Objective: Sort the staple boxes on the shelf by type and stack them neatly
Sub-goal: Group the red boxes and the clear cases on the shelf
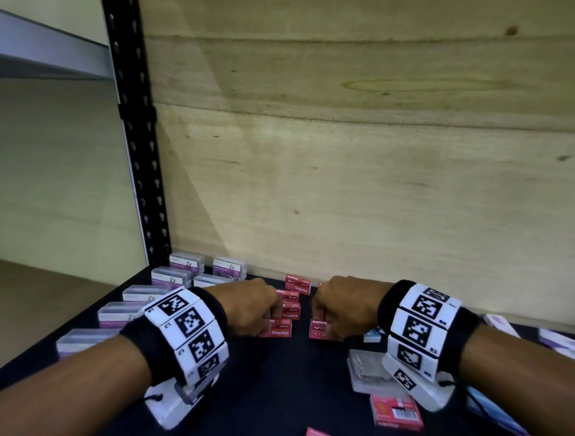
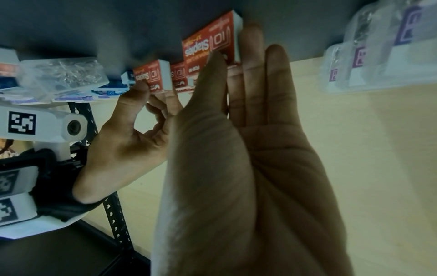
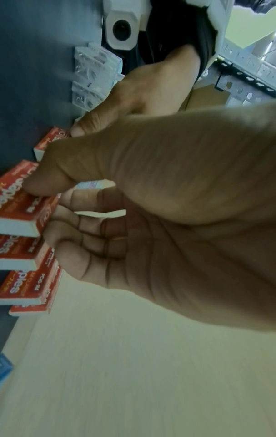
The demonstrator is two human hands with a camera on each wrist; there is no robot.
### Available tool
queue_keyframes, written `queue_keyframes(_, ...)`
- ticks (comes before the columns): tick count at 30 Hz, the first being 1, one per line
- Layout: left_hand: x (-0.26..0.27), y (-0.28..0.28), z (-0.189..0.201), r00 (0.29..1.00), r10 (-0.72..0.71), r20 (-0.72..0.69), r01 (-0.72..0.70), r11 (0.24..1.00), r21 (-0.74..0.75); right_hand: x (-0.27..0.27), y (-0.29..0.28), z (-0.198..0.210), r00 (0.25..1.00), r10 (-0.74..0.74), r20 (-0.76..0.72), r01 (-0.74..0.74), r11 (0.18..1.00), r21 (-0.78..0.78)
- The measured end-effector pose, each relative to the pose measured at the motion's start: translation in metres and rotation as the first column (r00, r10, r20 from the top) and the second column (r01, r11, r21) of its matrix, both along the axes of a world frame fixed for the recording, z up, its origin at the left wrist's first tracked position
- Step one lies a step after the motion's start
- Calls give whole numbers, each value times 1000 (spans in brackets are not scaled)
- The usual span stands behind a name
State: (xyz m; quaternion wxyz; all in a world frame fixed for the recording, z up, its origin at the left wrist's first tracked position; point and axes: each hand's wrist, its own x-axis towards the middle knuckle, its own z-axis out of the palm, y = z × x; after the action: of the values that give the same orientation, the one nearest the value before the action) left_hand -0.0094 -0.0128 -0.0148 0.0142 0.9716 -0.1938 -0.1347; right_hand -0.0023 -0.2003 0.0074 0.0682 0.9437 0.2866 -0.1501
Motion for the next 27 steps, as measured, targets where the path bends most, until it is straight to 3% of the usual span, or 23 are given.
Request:
queue_keyframes(6, -2, -3, 1, 999, -24, 46, 24, 1000, 15, 4, -3, -7, 1000, -15, 11, 14, 1000, 18)
queue_keyframes(10, -13, -8, 12, 978, -71, 195, 50, 992, 112, 4, -6, -8, 1000, -11, 26, 10, 999, 36)
queue_keyframes(12, -21, -11, 18, 966, -88, 242, 69, 994, 85, 2, -7, -3, 999, -7, 44, 5, 999, 41)
queue_keyframes(15, -34, -19, 24, 986, -111, 128, 111, 994, 4, -7, -14, 9, 997, -16, 72, 13, 999, 35)
queue_keyframes(21, -63, -45, 22, 976, -151, -160, 149, 989, -20, -36, -39, 23, 998, -50, 28, 50, 999, 15)
queue_keyframes(27, -84, -57, 15, 964, -183, -193, 195, 980, 46, -68, -64, 18, 991, -133, -19, 132, 990, -49)
